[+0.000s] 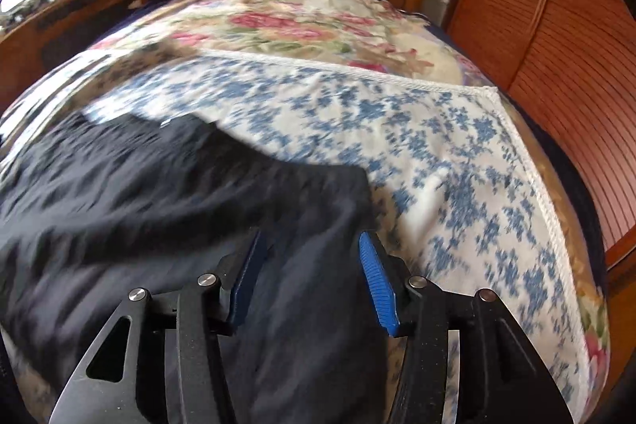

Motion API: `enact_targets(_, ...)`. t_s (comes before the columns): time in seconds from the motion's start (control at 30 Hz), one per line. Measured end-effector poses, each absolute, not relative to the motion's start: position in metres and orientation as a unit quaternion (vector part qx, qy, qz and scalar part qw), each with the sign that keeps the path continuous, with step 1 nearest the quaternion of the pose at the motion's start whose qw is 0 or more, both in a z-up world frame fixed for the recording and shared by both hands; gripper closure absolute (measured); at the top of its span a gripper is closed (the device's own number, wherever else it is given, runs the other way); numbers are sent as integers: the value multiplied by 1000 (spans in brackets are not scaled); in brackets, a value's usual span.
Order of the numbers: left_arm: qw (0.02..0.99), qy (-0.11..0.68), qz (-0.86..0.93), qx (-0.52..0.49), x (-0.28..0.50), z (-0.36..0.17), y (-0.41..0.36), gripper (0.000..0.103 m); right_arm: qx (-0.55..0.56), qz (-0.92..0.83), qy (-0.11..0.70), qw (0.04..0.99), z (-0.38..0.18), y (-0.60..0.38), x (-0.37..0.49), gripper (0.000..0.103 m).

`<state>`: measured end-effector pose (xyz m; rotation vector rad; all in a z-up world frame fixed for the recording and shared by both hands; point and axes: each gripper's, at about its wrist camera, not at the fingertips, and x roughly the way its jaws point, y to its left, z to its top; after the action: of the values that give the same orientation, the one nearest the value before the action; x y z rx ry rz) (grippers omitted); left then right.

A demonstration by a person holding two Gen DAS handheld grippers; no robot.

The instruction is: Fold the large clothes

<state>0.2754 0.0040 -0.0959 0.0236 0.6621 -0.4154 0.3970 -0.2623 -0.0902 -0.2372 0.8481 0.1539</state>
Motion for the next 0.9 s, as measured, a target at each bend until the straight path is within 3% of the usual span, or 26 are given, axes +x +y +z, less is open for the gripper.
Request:
enact_targets(0.43, 929, 314, -196, 26, 256, -90, -7, 52, -122, 112, 430, 887, -113, -268, 299, 52)
enact_targets(0.57, 928, 315, -198, 29, 246, -91, -17, 52, -92, 101, 478, 867, -148, -289, 296, 51)
enact_targets(0.73, 924, 321, -207, 34, 236, -96, -27, 52, -49, 106, 466, 877, -163, -300, 290, 50)
enact_targets(0.9, 917, 340, -207, 41, 232, -106, -36, 52, -87, 71, 436, 893, -142, -287, 279, 50)
